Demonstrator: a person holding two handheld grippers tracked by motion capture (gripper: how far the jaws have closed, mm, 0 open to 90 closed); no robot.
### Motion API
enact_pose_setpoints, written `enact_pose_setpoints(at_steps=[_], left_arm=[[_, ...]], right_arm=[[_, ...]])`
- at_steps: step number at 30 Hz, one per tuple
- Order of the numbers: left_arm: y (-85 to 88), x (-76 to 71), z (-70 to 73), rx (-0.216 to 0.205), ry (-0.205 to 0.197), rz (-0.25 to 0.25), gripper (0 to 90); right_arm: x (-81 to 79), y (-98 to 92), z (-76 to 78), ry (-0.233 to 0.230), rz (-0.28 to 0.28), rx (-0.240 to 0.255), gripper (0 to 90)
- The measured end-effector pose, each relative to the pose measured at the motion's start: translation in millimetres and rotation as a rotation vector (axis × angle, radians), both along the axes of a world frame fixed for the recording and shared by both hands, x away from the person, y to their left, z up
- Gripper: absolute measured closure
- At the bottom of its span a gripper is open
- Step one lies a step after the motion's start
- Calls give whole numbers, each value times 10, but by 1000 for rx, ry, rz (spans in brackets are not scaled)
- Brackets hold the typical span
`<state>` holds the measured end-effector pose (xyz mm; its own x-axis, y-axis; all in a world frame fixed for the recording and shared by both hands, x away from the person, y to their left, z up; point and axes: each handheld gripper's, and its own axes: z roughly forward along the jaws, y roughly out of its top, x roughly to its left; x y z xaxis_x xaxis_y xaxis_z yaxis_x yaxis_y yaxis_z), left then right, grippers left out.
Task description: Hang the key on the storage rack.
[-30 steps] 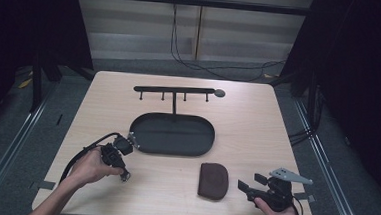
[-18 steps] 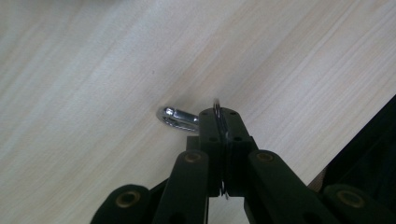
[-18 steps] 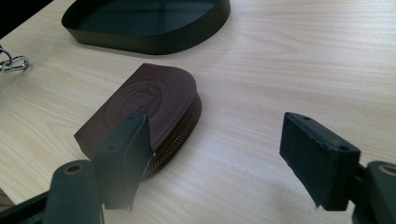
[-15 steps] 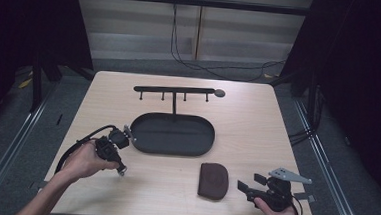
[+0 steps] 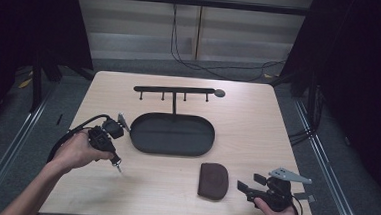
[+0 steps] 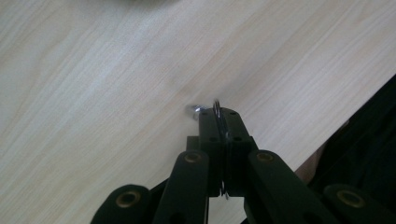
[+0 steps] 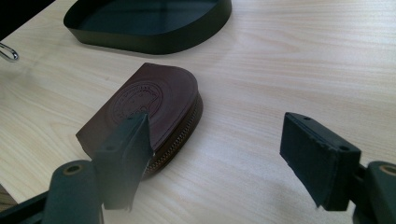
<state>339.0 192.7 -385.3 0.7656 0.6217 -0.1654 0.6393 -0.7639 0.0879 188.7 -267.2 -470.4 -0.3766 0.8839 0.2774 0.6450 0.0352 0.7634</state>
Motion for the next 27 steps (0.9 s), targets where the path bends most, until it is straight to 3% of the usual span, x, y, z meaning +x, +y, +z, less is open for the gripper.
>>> enact_pose_setpoints(at_steps=[9,13,27], left_arm=[[36,23,201,15,-34,-15,893],[49,51,250,-12,-47,-1,893],[73,125,540,-22,-66,-1,893]], right_arm=[[5,4,-3,4,3,-4,240],[7,7,-5,6,4,-4,240],[10,11,-10,13,12,-3,240]])
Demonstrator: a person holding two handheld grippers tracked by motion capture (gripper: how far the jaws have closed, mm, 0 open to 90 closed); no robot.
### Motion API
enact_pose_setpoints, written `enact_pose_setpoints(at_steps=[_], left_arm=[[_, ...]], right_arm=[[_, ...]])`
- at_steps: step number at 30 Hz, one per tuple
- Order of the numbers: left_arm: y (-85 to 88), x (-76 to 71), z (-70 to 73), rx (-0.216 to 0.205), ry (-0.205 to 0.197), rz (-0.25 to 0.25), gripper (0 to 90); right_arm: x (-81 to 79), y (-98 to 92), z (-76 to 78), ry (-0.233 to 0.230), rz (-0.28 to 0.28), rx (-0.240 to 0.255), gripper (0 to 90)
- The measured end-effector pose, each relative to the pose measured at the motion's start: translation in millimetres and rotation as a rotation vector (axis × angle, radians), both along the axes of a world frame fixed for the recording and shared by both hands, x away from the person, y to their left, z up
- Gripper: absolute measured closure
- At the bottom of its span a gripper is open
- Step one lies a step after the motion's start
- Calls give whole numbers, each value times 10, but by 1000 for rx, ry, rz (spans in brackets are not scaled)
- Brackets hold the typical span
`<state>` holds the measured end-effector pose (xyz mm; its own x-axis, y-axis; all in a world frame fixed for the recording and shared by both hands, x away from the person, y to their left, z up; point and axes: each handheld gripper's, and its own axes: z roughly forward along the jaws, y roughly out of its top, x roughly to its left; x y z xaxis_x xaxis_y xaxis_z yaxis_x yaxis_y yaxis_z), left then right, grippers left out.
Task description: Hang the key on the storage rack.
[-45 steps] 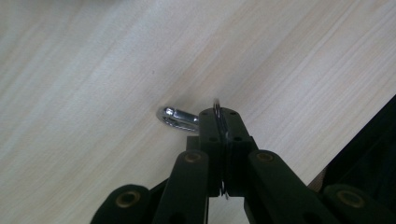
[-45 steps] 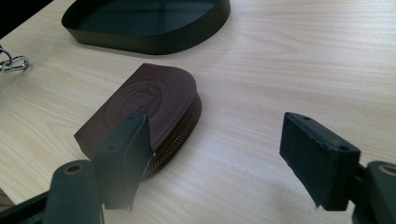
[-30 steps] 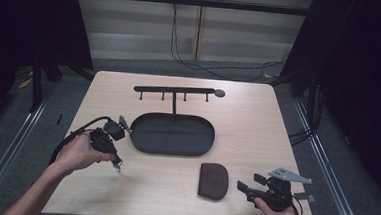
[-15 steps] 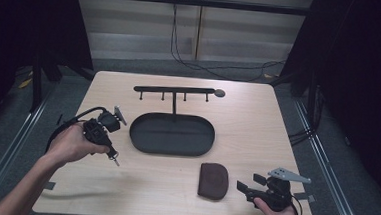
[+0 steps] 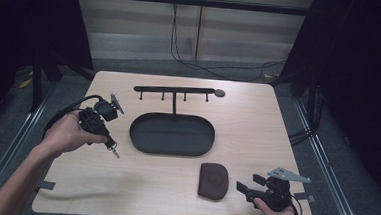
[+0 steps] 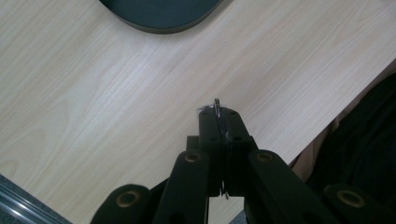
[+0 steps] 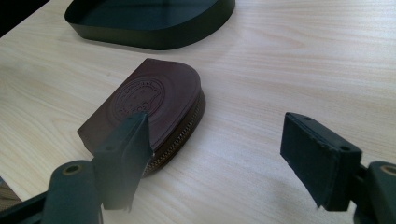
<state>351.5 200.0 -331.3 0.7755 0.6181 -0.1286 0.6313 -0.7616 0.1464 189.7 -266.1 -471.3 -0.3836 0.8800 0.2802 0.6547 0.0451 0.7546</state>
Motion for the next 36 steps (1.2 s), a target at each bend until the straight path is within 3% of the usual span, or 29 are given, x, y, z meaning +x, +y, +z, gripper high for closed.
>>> enact_pose_setpoints(at_steps=[9,23,36], left_arm=[[3,80,164,-7,-12,19,893],[-215,187,384,13,-34,-5,893],[-298,419,538,12,-32,27,893]], right_arm=[[0,2,-1,1,1,-2,240],[8,2,-8,13,3,2,239],[13,-7,-15,17,-2,0,239]])
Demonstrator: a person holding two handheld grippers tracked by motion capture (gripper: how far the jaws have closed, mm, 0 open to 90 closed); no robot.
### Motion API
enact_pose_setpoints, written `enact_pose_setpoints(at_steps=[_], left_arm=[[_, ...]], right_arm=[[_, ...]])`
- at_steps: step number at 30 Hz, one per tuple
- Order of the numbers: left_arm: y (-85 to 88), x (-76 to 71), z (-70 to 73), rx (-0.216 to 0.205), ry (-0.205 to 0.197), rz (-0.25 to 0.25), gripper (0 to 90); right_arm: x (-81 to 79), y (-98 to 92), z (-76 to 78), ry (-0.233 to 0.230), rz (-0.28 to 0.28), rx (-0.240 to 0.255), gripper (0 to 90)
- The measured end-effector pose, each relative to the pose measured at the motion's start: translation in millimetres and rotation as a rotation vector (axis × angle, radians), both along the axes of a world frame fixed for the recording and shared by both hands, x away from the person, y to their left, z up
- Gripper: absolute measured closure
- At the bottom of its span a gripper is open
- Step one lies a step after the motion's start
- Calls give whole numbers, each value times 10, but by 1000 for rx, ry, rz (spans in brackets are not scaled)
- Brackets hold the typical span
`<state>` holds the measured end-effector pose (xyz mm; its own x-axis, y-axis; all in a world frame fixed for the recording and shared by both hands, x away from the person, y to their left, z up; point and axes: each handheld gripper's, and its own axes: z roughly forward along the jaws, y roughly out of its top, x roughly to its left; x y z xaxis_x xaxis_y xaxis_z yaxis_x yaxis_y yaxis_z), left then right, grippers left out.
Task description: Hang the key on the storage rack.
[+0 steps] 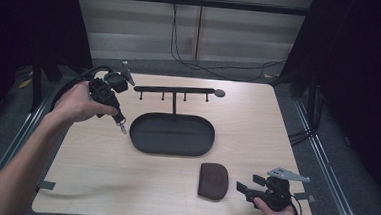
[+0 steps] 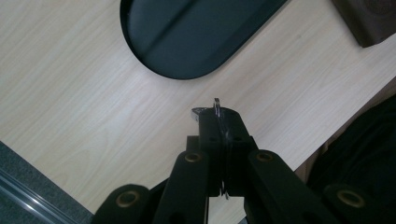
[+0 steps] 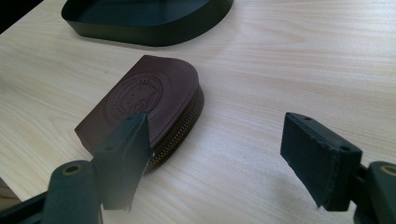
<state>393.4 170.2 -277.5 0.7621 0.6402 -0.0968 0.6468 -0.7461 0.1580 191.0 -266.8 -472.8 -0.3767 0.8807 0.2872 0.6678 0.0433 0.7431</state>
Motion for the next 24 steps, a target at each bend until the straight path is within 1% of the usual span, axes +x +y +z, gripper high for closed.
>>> enact_pose_setpoints(at_steps=[5,7,8,9,12,14,15,17,18,21,22,24], left_arm=[[-49,67,47,4,-11,7,893],[-71,87,43,-2,-7,1,893],[-83,99,39,0,-6,11,893],[-92,119,36,4,-6,6,893],[-127,166,31,15,-4,10,893],[-153,177,20,12,-2,16,893],[-161,190,21,18,-2,6,893],[-171,217,26,24,-5,8,893],[-172,235,36,14,-7,11,893],[-197,283,54,19,-9,20,893],[-209,301,56,23,-8,14,893],[-237,335,69,15,-12,16,893]], right_arm=[[-2,3,0,-2,0,-2,241],[-2,3,0,-3,-1,-3,240],[-3,3,1,-3,-1,-3,240],[-3,3,1,-4,0,-3,240],[-4,6,3,-4,3,-3,237],[-8,9,4,-6,7,-7,221],[-12,20,6,-6,11,-14,208],[-14,39,6,-13,20,-29,199],[-13,44,7,-17,28,-34,192],[-13,49,10,-17,36,-31,181],[-15,48,12,-18,34,-28,179],[-17,44,13,-20,35,-27,175]])
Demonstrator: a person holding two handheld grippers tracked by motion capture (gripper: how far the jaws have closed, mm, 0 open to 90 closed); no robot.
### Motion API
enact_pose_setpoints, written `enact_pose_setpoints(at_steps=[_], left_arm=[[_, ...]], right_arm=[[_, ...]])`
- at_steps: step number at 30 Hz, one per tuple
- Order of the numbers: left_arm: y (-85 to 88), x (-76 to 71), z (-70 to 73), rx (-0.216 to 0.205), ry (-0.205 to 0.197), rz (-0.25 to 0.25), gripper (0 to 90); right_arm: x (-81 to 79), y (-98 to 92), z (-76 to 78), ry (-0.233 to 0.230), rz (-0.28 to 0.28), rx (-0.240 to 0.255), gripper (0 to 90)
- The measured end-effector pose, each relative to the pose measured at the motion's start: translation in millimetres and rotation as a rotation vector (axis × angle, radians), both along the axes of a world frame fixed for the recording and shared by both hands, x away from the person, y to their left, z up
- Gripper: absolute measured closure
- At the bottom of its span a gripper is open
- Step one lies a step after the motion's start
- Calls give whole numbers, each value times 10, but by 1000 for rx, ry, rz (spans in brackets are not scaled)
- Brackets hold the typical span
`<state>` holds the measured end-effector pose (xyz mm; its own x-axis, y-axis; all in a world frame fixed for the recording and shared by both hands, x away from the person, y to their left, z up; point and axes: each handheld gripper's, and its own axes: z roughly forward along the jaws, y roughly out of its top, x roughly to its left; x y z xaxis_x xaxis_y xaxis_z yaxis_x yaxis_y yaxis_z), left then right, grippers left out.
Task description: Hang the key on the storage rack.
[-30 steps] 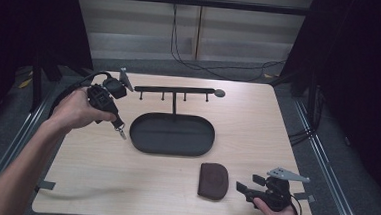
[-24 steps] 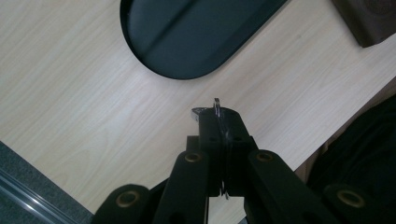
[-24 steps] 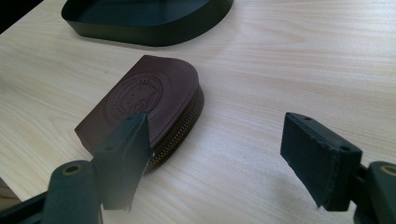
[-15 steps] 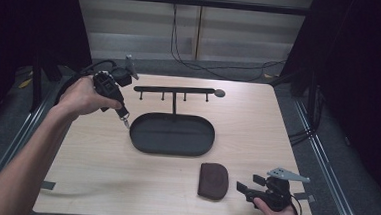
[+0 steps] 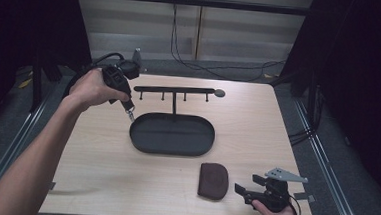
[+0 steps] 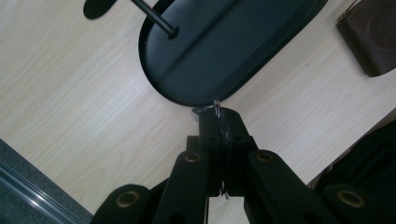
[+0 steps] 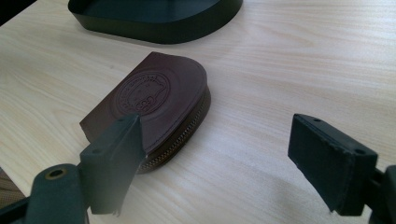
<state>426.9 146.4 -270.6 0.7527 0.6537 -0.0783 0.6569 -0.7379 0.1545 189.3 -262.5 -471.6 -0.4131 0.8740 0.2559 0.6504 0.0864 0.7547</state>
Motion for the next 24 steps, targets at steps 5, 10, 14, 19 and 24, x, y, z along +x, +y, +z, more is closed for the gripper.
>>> enact_pose_setpoints(at_steps=[5,10,14,19,24], left_arm=[[-51,94,17,9,4,11,893],[-112,166,-37,15,1,4,893],[-136,205,-56,11,3,12,893],[-162,275,-70,7,-2,17,893],[-159,359,-126,23,4,35,893]], right_arm=[[-3,-2,3,-6,6,4,172],[-3,-2,4,-8,11,4,173],[-1,-3,2,-6,12,6,174],[-1,1,4,-4,13,7,173],[-2,-2,4,-6,14,8,174]])
